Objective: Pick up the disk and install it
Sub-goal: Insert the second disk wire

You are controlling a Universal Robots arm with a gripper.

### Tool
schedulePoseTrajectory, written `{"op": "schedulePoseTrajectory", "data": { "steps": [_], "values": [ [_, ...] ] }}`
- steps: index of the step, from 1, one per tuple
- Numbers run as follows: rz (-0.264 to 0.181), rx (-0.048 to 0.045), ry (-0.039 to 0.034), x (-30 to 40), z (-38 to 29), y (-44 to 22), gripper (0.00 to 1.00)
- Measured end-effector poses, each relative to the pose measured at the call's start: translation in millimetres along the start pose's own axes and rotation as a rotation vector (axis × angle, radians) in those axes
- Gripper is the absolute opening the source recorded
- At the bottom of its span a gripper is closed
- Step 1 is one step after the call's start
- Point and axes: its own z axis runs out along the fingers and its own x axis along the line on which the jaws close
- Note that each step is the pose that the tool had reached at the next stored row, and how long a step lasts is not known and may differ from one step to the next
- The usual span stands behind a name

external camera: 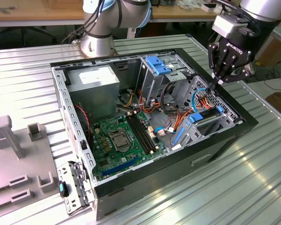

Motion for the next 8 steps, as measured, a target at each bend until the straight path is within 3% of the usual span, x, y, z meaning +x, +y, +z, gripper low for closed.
{"op": "schedulePoseTrajectory", "data": {
  "steps": [6, 8],
  "values": [
    [0.000, -0.0001, 0.0016, -3.1, 2.9, -0.1, 0.11],
    [0.000, -0.0002, 0.0031, -5.1, 4.2, -0.4, 0.30]
  ]
}}
